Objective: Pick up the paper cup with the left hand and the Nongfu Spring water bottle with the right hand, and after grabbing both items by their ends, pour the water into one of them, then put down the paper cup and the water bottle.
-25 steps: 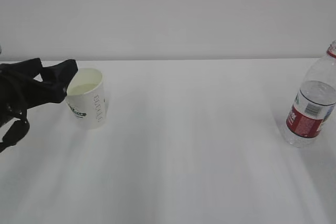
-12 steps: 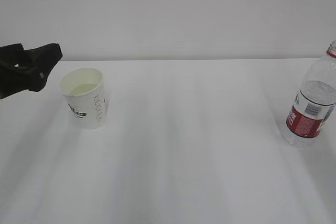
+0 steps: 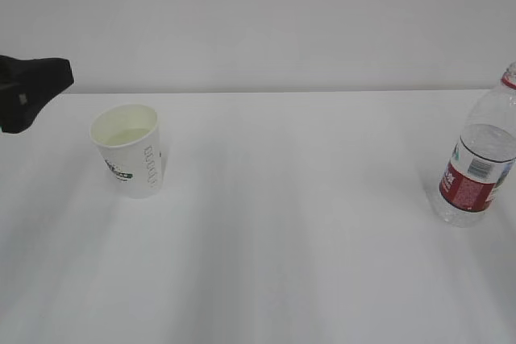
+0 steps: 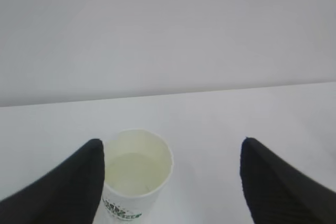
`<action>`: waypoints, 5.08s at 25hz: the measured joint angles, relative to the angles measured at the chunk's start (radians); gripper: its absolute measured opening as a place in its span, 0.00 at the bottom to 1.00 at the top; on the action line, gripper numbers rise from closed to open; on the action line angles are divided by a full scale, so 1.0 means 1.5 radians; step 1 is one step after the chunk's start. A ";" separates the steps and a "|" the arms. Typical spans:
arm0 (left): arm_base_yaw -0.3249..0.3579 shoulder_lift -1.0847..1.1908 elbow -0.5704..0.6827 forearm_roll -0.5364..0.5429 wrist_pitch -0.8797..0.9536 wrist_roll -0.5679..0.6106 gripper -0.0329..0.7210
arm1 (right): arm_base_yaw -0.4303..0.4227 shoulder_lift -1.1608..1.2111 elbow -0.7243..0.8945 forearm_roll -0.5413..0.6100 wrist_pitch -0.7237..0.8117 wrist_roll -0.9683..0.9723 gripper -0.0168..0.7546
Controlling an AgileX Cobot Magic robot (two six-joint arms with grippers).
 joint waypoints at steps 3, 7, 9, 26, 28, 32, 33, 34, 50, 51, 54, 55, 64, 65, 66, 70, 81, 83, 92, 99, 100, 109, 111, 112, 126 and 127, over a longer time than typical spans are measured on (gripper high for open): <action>0.000 -0.043 0.000 0.001 0.052 0.000 0.82 | 0.000 -0.058 0.000 0.000 0.054 0.000 0.79; 0.000 -0.105 0.000 0.006 0.105 0.000 0.81 | 0.000 -0.116 0.000 -0.002 0.124 -0.002 0.79; 0.000 -0.138 0.000 0.007 0.129 0.000 0.80 | 0.000 -0.144 0.000 -0.002 0.152 -0.002 0.79; 0.000 -0.341 -0.112 0.035 0.458 0.000 0.70 | 0.000 -0.252 -0.144 -0.065 0.478 -0.002 0.79; 0.000 -0.353 -0.136 0.039 0.493 0.000 0.68 | 0.000 -0.263 -0.158 -0.067 0.513 -0.002 0.79; 0.000 -0.371 -0.176 0.041 0.562 0.000 0.66 | 0.000 -0.290 -0.175 -0.067 0.585 -0.002 0.79; 0.000 -0.377 -0.180 0.041 0.579 0.000 0.66 | 0.000 -0.297 -0.176 -0.067 0.606 -0.002 0.79; 0.000 -0.384 -0.184 0.041 0.596 0.000 0.66 | 0.000 -0.306 -0.177 -0.067 0.625 -0.002 0.79; 0.000 -0.491 -0.188 0.041 0.823 0.000 0.60 | 0.000 -0.425 -0.179 -0.068 0.839 -0.002 0.79; 0.000 -0.500 -0.188 0.041 0.838 0.000 0.60 | 0.000 -0.429 -0.179 -0.068 0.852 -0.002 0.79; 0.000 -0.527 -0.188 0.041 0.862 0.000 0.59 | 0.000 -0.441 -0.179 -0.068 0.880 -0.002 0.79; 0.000 -0.538 -0.188 0.041 0.867 0.000 0.59 | 0.000 -0.443 -0.179 -0.068 0.881 -0.002 0.79; 0.000 -0.614 -0.191 0.084 0.977 0.000 0.59 | 0.000 -0.449 -0.179 -0.068 0.884 -0.002 0.79; 0.000 -0.621 -0.191 0.087 0.984 0.000 0.58 | 0.000 -0.452 -0.179 -0.068 0.884 -0.002 0.79; 0.000 -0.631 -0.191 0.090 0.991 0.000 0.58 | 0.000 -0.456 -0.179 -0.068 0.884 -0.002 0.79; 0.000 -0.667 -0.191 0.092 1.002 0.000 0.57 | 0.000 -0.473 -0.165 -0.063 0.884 0.005 0.79; 0.000 -0.694 -0.184 0.102 1.006 0.000 0.56 | 0.000 -0.473 -0.121 -0.049 0.887 0.010 0.79; 0.000 -0.695 -0.173 0.102 1.006 0.000 0.56 | 0.000 -0.473 -0.109 -0.049 0.887 0.010 0.79; 0.000 -0.695 -0.098 0.102 1.002 0.000 0.56 | 0.000 -0.473 -0.071 -0.044 0.887 0.010 0.79; 0.000 -0.695 -0.057 0.102 0.965 0.000 0.56 | 0.000 -0.473 -0.017 -0.044 0.887 0.014 0.79; 0.000 -0.695 -0.051 0.102 0.962 0.000 0.56 | 0.000 -0.473 -0.010 -0.044 0.886 0.015 0.79; 0.000 -0.695 -0.024 0.103 0.912 0.000 0.56 | 0.000 -0.473 0.054 -0.044 0.858 0.015 0.79; 0.000 -0.695 -0.021 0.103 0.905 0.000 0.56 | 0.000 -0.473 0.057 -0.043 0.843 0.015 0.79; 0.000 -0.695 -0.019 0.103 0.904 0.000 0.56 | 0.000 -0.473 0.061 -0.043 0.837 0.015 0.79; 0.000 -0.695 -0.019 0.103 0.900 0.000 0.56 | 0.000 -0.473 0.080 -0.043 0.805 0.017 0.79; 0.000 -0.695 -0.019 0.103 0.900 0.000 0.56 | 0.000 -0.473 0.080 -0.043 0.805 0.017 0.79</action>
